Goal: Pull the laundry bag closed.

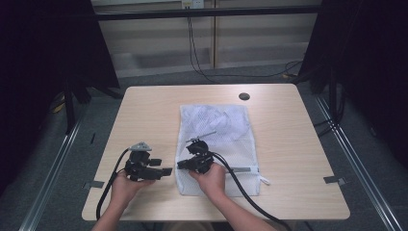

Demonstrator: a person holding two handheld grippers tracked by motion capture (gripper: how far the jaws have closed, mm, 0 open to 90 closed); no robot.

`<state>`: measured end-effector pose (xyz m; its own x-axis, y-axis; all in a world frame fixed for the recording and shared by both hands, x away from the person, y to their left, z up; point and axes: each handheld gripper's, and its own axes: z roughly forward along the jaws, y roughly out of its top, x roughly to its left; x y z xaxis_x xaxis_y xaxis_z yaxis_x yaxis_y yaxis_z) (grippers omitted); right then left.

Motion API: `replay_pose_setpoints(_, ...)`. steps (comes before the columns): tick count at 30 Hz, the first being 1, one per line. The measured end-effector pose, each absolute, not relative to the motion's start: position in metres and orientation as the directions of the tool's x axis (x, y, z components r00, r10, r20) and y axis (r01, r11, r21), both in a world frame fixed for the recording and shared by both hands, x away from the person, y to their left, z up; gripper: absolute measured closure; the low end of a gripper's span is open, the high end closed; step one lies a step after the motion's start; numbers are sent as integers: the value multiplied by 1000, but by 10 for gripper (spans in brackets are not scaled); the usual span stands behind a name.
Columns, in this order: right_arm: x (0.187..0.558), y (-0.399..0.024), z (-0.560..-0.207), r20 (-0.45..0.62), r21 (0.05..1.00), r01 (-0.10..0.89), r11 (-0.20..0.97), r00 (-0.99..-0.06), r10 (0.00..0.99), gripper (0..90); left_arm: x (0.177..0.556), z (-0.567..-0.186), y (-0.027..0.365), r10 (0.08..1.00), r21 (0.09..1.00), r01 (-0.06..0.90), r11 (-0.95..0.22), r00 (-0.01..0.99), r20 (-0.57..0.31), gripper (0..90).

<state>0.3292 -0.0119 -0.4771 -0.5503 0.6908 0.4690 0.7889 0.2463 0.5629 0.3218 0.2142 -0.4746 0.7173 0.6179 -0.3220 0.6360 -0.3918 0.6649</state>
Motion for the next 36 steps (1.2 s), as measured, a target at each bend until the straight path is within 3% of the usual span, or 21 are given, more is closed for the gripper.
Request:
replay_pose_setpoints(11, 328, -20, -466, 485, 594, 775, 217, -560, 671, 868, 321, -484, 194, 552, 645, 679, -352, 707, -443, 325)
replay_pose_setpoints(18, 326, -21, -462, 494, 605, 769, 207, -567, 659, 867, 324, -490, 186, 527, 611, 721, -326, 675, -516, 463)
replay_pose_setpoints(36, 324, -23, -456, 499, 611, 766, 200, -569, 654, 868, 331, -497, 175, 498, 558, 783, -273, 612, -615, 680)
